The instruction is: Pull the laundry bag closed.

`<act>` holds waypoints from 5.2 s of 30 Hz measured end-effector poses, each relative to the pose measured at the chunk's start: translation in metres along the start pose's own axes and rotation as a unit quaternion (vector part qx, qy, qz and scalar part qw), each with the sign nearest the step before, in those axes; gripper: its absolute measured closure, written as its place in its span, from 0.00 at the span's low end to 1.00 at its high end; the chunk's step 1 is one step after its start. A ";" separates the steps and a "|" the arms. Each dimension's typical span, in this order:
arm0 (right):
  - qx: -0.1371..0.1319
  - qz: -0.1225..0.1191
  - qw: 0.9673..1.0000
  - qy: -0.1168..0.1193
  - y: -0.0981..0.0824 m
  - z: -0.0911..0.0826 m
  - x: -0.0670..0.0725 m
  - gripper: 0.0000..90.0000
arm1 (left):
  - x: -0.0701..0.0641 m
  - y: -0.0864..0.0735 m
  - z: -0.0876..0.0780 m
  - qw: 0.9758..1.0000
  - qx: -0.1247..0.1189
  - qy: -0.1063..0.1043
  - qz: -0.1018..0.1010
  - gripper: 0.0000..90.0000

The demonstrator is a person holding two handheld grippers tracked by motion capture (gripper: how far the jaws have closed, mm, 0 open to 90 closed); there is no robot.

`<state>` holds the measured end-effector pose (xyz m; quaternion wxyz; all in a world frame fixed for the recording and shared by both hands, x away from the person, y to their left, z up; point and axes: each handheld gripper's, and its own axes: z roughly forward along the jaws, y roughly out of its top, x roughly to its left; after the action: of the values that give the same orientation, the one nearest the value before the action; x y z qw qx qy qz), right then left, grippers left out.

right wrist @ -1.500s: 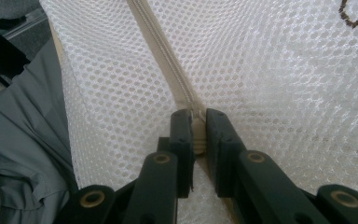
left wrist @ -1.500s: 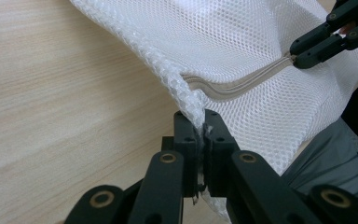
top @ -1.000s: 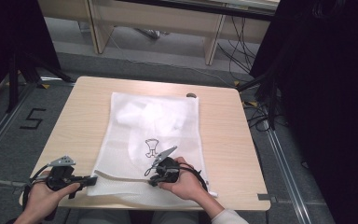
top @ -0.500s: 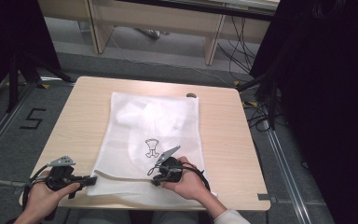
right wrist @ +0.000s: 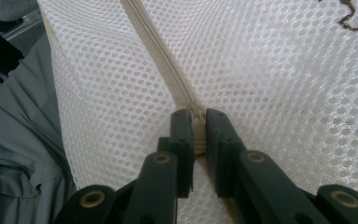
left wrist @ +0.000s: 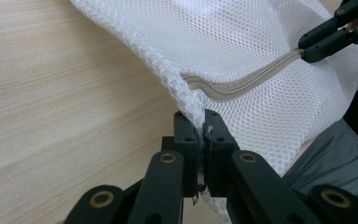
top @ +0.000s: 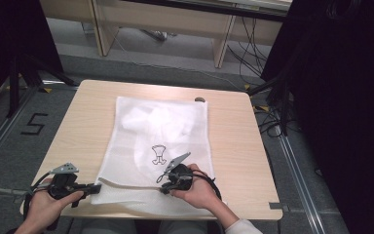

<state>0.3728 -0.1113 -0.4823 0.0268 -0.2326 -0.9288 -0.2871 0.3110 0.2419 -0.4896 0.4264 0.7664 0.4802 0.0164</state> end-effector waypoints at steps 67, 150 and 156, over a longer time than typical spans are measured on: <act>0.000 0.012 1.000 -0.009 -0.013 -0.018 -0.010 0.92 | 0.000 0.000 -0.001 1.000 -0.001 0.002 -0.002 0.95; -0.001 0.045 0.999 -0.030 -0.048 -0.046 -0.027 0.92 | 0.001 0.000 -0.002 1.000 0.001 0.010 -0.005 0.95; -0.001 0.037 0.999 -0.036 -0.049 -0.046 -0.028 0.92 | 0.001 0.000 -0.002 1.000 0.001 0.010 -0.006 0.95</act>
<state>0.3717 -0.1835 -0.4743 0.0035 -0.2775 -0.9195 -0.2785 0.3107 0.2442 -0.4892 0.4205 0.7639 0.4891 0.0211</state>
